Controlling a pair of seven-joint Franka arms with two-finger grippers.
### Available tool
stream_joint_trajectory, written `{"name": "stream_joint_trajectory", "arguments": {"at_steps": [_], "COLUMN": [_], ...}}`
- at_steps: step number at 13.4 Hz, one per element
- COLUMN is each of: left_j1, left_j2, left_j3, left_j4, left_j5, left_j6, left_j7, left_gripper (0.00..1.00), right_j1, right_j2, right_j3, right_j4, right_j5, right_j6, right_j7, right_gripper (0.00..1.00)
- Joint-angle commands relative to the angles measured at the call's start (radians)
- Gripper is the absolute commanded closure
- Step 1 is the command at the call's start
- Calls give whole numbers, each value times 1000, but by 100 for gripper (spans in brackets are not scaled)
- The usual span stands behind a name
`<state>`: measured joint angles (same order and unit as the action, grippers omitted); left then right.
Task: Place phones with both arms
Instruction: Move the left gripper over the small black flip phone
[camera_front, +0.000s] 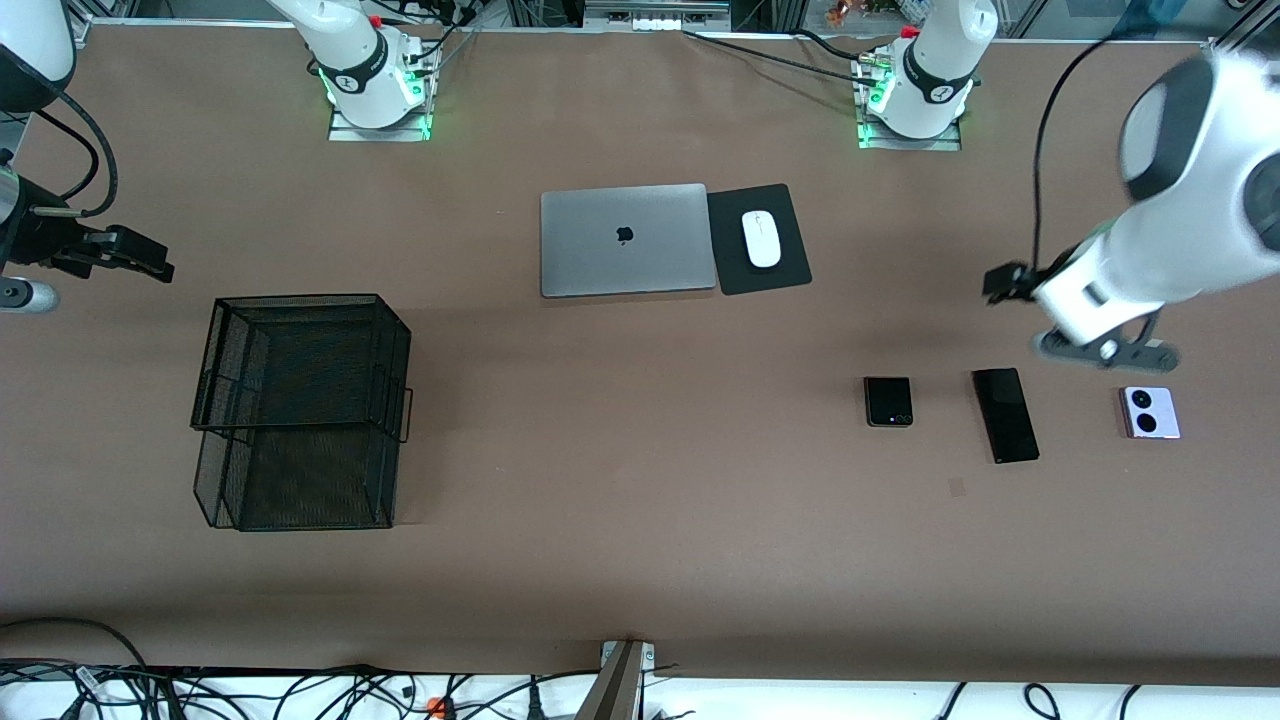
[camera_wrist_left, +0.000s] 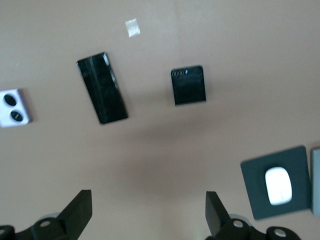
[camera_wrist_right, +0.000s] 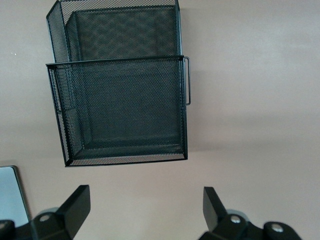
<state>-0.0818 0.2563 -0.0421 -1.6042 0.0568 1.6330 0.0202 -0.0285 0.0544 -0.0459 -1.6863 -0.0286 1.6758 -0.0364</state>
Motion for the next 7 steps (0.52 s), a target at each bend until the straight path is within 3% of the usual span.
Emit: {"name": "stream_joint_trajectory", "arguments": {"at_steps": [1, 3, 7], "left_j1": [-15, -33, -76], "left_j2": [104, 138, 173], "left_j3": [-1, -1, -1], "left_j4": [7, -57, -271], "left_j5": [-12, -14, -12], "left_j6": [94, 216, 577], "left_j7": [3, -14, -97], "left_gripper": [0, 0, 0], "right_j1": [-4, -4, -4], "right_j2": [-8, -8, -7], "right_j3": [0, 0, 0], "right_j4": [-9, -9, -9], "right_j5": [1, 1, 1], "right_j6": [10, 12, 16], "right_j7": [0, 0, 0], "right_gripper": [0, 0, 0]}}
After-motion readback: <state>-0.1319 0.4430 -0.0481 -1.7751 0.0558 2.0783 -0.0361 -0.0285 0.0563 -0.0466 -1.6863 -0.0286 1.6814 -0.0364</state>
